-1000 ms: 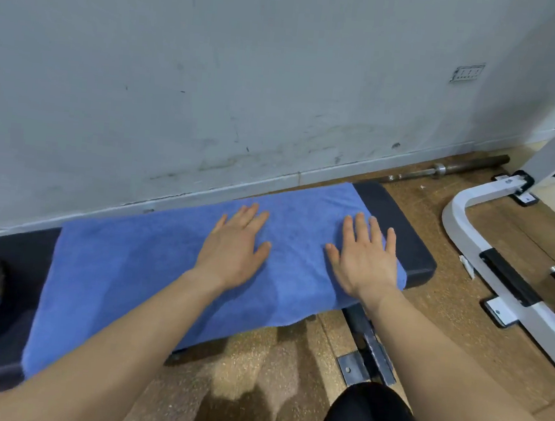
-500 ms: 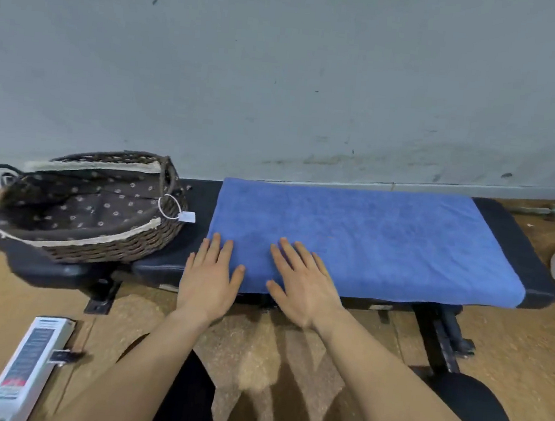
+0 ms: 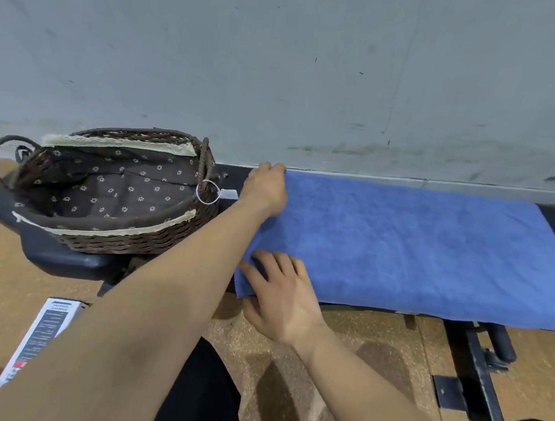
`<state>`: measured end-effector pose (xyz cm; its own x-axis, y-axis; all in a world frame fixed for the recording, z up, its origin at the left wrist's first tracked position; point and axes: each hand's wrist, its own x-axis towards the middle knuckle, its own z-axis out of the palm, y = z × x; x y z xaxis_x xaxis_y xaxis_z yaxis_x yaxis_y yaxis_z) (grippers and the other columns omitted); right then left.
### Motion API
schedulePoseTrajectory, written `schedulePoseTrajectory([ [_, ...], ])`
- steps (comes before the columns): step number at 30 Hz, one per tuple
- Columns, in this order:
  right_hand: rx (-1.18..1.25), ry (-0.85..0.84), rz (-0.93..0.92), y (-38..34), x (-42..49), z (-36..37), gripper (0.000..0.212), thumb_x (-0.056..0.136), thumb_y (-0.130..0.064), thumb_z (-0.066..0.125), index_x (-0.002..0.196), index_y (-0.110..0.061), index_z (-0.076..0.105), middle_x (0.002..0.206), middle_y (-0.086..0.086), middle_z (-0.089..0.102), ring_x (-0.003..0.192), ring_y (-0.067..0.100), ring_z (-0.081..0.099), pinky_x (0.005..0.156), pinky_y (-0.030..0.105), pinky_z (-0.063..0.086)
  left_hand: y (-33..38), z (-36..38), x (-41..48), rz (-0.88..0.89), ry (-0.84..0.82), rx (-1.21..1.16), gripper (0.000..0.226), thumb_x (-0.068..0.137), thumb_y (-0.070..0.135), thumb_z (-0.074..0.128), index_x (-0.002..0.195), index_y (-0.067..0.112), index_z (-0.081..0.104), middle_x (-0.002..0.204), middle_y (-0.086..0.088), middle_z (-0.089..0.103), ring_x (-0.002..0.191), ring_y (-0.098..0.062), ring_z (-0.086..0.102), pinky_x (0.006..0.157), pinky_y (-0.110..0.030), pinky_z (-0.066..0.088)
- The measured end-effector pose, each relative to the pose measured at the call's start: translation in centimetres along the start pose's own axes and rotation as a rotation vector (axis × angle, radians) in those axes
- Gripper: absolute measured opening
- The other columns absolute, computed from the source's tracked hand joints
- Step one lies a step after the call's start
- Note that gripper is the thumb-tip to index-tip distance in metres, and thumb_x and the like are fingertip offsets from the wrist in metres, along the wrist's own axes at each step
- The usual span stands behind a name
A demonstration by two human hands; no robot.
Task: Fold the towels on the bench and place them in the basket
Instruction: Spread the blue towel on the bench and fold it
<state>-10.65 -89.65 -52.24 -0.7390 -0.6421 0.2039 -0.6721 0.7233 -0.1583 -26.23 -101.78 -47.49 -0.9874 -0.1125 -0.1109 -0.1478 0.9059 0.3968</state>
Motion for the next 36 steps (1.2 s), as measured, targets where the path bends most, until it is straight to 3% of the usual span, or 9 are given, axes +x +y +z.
schedulePoseTrajectory([
  [4, -0.144, -0.022, 0.009, 0.0, 0.9, 1.6, 0.07, 0.066, -0.04, 0.077, 0.125, -0.022, 0.044, 0.121, 0.008, 0.052, 0.101, 0.03, 0.049, 0.083, 0.044, 0.04, 0.0, 0.4, 1.6, -0.103, -0.041, 0.096, 0.043, 0.094, 0.013, 0.041, 0.137, 0.012, 0.043, 0.141, -0.016, 0.042, 0.134, -0.036, 0.035, 0.108, -0.048, 0.036],
  [8, -0.173, 0.124, 0.035, -0.7, 1.9, 2.3, 0.049, 0.068, -0.016, 0.069, 0.111, -0.02, 0.046, 0.104, 0.009, 0.054, 0.086, 0.031, 0.049, 0.074, 0.044, 0.039, -0.3, 0.6, 2.2, -0.113, 0.041, 0.129, 0.039, 0.092, 0.007, 0.042, 0.13, 0.016, 0.048, 0.136, -0.013, 0.042, 0.129, -0.036, 0.037, 0.103, -0.047, 0.038],
  [13, -0.104, 0.215, -0.012, 0.3, 0.7, 1.1, 0.014, 0.086, -0.022, 0.055, 0.097, -0.019, 0.063, 0.091, 0.005, 0.053, 0.076, 0.028, 0.046, 0.067, 0.04, 0.038, -0.3, -0.2, 2.1, -0.091, 0.043, 0.012, 0.034, 0.087, 0.001, 0.041, 0.11, 0.016, 0.061, 0.122, -0.011, 0.051, 0.107, -0.036, 0.056, 0.094, -0.043, 0.049],
  [17, 0.082, 0.215, 0.172, 1.5, -0.4, -2.2, 0.014, 0.084, -0.026, 0.052, 0.085, -0.016, 0.061, 0.083, 0.002, 0.053, 0.067, 0.026, 0.05, 0.06, 0.035, 0.037, 0.5, -1.3, 1.5, -0.134, 0.017, -0.016, 0.039, 0.087, 0.0, 0.046, 0.124, 0.011, 0.052, 0.126, -0.018, 0.056, 0.114, -0.039, 0.058, 0.095, -0.041, 0.05],
  [23, 0.202, 0.124, 0.48, 5.0, -3.7, -7.9, 0.025, 0.081, -0.015, 0.059, 0.106, -0.017, 0.058, 0.1, 0.002, 0.065, 0.087, 0.029, 0.061, 0.063, 0.033, 0.039, 2.7, -3.3, 0.4, -0.23, -0.047, 0.048, 0.058, 0.087, -0.001, 0.057, 0.139, -0.003, 0.031, 0.134, -0.024, 0.051, 0.124, -0.038, 0.052, 0.095, -0.039, 0.046],
  [27, 0.213, 0.136, 0.687, 8.1, -5.8, -10.4, 0.024, 0.083, -0.009, 0.053, 0.104, -0.02, 0.059, 0.096, 0.007, 0.069, 0.09, 0.034, 0.061, 0.063, 0.036, 0.038, 4.9, -4.4, -1.0, -0.151, -0.109, 0.16, 0.028, 0.084, 0.006, 0.063, 0.11, -0.001, 0.059, 0.121, -0.016, 0.063, 0.113, -0.033, 0.062, 0.088, -0.033, 0.051],
  [29, 0.238, 0.13, 0.765, 9.6, -6.9, -11.5, 0.023, 0.082, -0.007, 0.05, 0.097, -0.023, 0.058, 0.092, 0.007, 0.069, 0.089, 0.035, 0.061, 0.064, 0.038, 0.041, 6.2, -4.8, -1.3, -0.132, -0.106, 0.121, 0.024, 0.083, 0.007, 0.062, 0.106, 0.001, 0.064, 0.114, -0.012, 0.067, 0.108, -0.032, 0.064, 0.084, -0.032, 0.051],
  [31, 0.346, 0.128, 0.82, 10.9, -8.0, -12.5, 0.024, 0.079, -0.006, 0.049, 0.09, -0.026, 0.056, 0.088, 0.005, 0.07, 0.087, 0.032, 0.062, 0.069, 0.04, 0.049, 7.5, -4.6, -1.1, -0.129, -0.08, -0.027, 0.026, 0.083, 0.006, 0.064, 0.109, 0.005, 0.066, 0.116, -0.01, 0.067, 0.11, -0.032, 0.063, 0.087, -0.033, 0.05],
  [36, 0.528, 0.182, 0.858, 14.2, -10.9, -14.6, 0.018, 0.081, -0.009, 0.053, 0.08, -0.027, 0.058, 0.071, -0.007, 0.062, 0.074, 0.02, 0.059, 0.068, 0.032, 0.046, 12.2, -3.9, 0.0, -0.056, 0.018, -0.382, 0.013, 0.08, 0.011, 0.061, 0.076, 0.021, 0.052, 0.092, -0.01, 0.069, 0.092, -0.031, 0.068, 0.085, -0.039, 0.056],
])
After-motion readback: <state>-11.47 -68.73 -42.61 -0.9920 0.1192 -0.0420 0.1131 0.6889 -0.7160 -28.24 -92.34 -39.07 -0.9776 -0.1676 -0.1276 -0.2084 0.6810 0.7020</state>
